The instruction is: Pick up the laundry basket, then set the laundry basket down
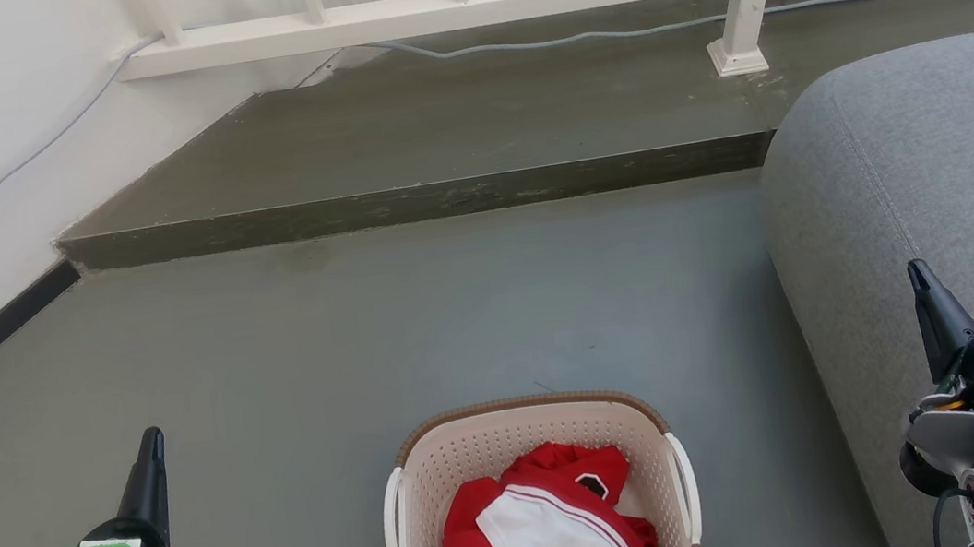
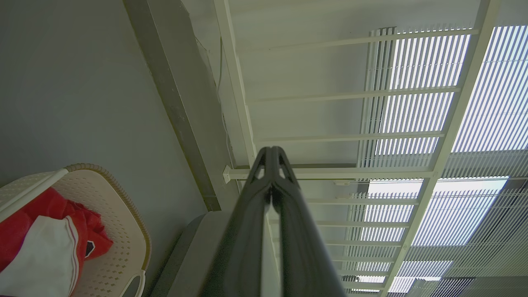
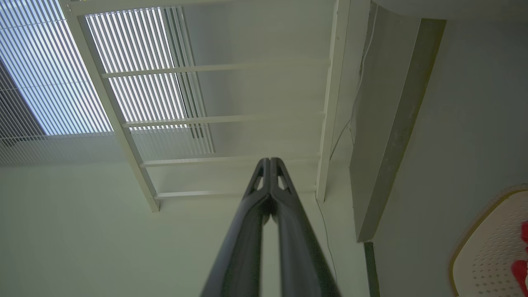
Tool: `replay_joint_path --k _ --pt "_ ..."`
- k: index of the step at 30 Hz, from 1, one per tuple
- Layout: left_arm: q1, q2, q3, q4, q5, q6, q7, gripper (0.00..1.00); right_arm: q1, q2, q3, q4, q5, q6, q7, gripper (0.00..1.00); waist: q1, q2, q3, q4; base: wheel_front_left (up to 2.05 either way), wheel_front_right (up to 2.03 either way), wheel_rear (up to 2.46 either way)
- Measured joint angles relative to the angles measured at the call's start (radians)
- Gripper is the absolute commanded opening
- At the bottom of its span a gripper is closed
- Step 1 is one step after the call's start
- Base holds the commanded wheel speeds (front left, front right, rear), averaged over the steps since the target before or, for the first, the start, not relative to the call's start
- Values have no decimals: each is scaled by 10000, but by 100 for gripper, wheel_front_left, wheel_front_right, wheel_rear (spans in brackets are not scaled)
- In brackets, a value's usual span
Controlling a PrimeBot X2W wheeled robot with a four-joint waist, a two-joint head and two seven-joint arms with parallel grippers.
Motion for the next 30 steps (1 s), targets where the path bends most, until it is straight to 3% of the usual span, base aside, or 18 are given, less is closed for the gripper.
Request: replay_joint_path --k 30 --pt "0 0 2 0 0 0 0 0 0 0 -2 -2 0 0 0 0 0 0 0 0 0 0 0"
